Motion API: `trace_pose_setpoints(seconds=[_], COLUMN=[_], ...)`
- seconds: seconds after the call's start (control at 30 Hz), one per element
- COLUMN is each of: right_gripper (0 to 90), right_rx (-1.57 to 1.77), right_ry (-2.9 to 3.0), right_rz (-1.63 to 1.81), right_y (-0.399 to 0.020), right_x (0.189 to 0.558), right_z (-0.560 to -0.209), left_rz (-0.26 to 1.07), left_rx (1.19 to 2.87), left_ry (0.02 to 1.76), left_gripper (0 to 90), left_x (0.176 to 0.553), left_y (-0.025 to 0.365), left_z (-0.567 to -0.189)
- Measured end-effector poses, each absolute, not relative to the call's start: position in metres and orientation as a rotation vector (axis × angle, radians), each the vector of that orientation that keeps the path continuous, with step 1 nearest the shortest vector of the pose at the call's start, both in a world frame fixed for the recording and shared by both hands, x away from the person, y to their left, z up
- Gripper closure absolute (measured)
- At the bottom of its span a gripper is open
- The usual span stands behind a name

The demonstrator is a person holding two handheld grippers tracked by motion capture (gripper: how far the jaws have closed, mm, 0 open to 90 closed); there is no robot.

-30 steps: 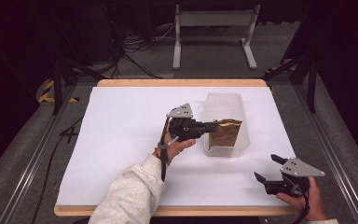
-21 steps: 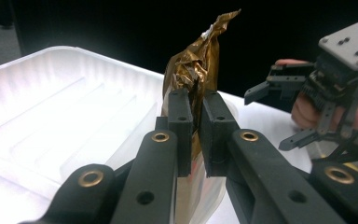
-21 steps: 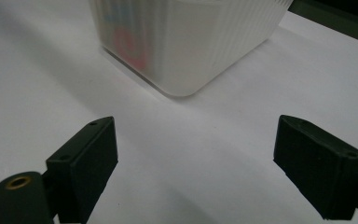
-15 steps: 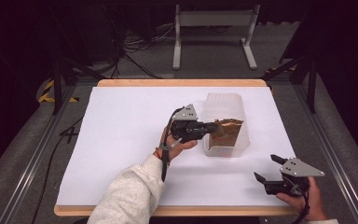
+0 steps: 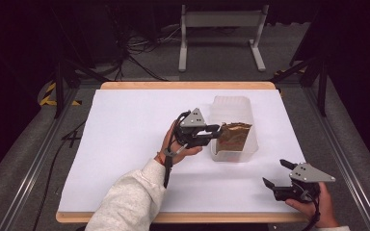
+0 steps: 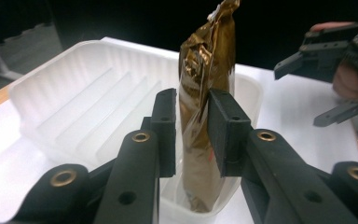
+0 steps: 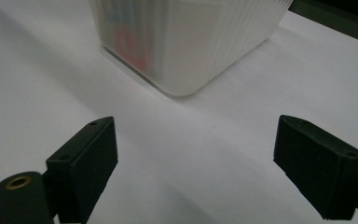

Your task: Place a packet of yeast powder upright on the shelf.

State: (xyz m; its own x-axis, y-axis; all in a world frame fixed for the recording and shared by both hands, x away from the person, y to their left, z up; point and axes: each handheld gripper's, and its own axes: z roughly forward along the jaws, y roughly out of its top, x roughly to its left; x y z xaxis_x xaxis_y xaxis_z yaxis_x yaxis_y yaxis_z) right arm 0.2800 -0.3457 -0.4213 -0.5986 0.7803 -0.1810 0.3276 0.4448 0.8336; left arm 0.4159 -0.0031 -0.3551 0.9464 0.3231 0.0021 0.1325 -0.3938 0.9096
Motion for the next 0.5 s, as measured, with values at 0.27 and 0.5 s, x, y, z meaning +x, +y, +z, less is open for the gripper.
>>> trace_pose_setpoints(seconds=[0.27,0.5], right_gripper=[14.1,14.1], right_rx=[0.926,0.923], right_ry=[2.142,2.147], right_rz=[1.062,1.062], right_y=[-0.3453,-0.3454], right_x=[0.2801,0.2802], right_z=[-0.4214,-0.4214], left_rz=[0.266,0.308], left_rx=[2.027,2.064], left_ry=[0.304,0.33], left_gripper=[67.5,54.9], left_x=[0.4116,0.4109], left_y=[-0.0001,0.003], left_z=[-0.3549,-0.3573])
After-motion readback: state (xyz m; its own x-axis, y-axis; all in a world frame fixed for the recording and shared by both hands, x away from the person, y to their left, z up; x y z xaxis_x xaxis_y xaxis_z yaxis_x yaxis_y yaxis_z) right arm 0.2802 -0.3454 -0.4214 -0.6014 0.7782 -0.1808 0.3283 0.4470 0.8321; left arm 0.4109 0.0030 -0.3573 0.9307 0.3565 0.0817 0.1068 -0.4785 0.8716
